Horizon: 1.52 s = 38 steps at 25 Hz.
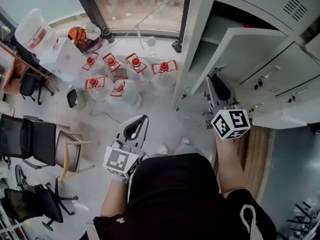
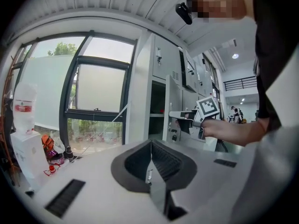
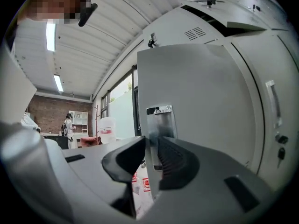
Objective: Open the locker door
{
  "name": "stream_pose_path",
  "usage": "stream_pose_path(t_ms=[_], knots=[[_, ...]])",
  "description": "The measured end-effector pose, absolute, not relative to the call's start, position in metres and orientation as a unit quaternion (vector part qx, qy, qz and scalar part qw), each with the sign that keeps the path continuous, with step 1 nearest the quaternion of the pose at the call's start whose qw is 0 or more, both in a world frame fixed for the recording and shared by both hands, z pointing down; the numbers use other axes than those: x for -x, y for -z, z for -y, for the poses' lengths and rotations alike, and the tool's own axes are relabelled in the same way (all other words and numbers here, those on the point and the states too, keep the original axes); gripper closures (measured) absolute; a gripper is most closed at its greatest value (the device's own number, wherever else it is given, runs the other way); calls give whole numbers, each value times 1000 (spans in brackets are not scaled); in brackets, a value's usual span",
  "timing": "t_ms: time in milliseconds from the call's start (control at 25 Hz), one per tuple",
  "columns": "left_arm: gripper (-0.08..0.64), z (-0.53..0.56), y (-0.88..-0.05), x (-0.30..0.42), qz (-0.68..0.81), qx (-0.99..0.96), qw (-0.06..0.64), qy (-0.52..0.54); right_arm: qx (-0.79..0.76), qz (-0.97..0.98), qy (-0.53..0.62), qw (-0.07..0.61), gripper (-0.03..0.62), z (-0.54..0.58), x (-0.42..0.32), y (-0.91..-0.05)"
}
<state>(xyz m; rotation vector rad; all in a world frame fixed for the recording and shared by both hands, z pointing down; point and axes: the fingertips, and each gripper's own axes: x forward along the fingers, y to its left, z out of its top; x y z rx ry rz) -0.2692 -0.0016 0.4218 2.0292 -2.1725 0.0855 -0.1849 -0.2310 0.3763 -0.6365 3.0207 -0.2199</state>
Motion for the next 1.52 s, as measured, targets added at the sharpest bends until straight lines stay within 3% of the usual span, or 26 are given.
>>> stream_pose_path(t_ms=[480, 1520], knots=[[537, 51, -429, 212, 623, -778, 76, -37, 247, -967, 50, 32, 552, 195, 91, -377], [537, 166, -428, 20, 454, -887, 78, -44, 442, -893, 85, -3, 552, 201, -161, -407]])
